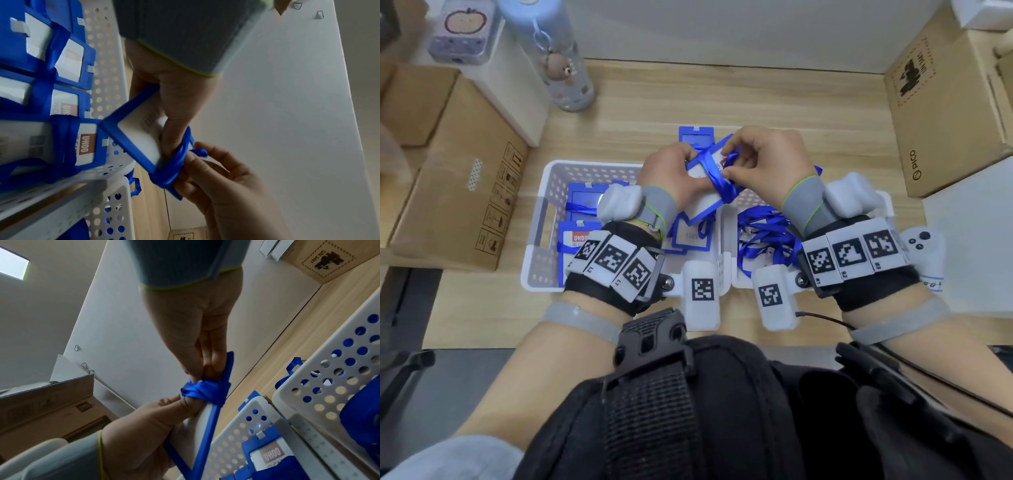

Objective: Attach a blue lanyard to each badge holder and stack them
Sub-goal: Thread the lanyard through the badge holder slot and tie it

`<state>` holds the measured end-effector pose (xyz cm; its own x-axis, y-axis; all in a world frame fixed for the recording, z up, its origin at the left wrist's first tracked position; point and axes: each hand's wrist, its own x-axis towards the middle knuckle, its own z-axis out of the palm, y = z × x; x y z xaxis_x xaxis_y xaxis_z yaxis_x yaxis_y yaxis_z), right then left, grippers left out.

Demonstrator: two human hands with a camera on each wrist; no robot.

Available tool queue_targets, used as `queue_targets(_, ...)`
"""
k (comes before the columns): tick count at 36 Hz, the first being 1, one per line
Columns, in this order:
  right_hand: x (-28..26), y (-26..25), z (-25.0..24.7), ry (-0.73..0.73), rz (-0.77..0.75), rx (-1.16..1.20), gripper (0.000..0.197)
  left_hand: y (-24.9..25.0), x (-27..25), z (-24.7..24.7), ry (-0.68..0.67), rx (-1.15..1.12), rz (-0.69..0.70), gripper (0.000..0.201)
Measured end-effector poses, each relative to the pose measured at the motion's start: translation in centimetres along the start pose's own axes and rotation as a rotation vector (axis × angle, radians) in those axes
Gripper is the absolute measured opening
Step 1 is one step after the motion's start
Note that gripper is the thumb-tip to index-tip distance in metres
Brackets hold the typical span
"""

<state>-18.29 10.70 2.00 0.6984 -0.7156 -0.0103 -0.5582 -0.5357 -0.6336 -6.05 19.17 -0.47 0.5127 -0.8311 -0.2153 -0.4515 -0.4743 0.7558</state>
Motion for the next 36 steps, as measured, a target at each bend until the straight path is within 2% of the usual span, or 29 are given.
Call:
queue_targets(3,0.2,0.0,0.2,-0.001,0.040,0.090,0.029,0.1,0.2,0.2,0.018,-0.018,-0.002,0.039)
queue_targets(6,0.3,-0.1,0.3,-0.014,0.074,0.219,0.028,0.1,0.4,0.2,0.013,-0.070,-0.017,0.028)
queue_targets(9,0.1,-0.1,0.3,-0.077,0.079,0.328,0.027,-0.1,0.5,0.1,-0.004,-0.155,-0.042,0.020)
queue_targets(12,0.0,0.0,0.5,-0.153,0.069,0.344,0.038,-0.1,0.6,0.2,0.029,-0.267,-0.050,0.011)
queue_targets(15,-0.2,0.0,0.6,-0.220,0.029,0.207,0.040,-0.2,0.9,0.4,0.033,-0.285,-0.043,0.019)
queue_targets(20,-0.3,0.0,0.6,-0.272,-0.058,0.018,0.039,-0.6,1.2,0.5,0.006,-0.304,-0.046,0.012)
queue_targets(22,-0.2,0.2,0.8,-0.265,-0.067,0.037,0.037,-0.7,1.2,0.4,0.012,-0.312,-0.044,0.010)
queue_targets(28,0.2,-0.1,1.2,-0.223,-0.059,0.097,0.030,-1.0,1.5,0.4,0.036,-0.368,-0.093,0.022)
queue_targets(33,0.6,-0.5,1.2,-0.209,-0.072,0.268,0.037,-1.6,2.1,0.0,0.085,-0.524,-0.209,0.025)
queue_targets(36,0.7,-0.9,1.1,-0.196,-0.090,0.394,0.037,-2.4,2.7,-0.5,0.164,-0.586,-0.297,0.026)
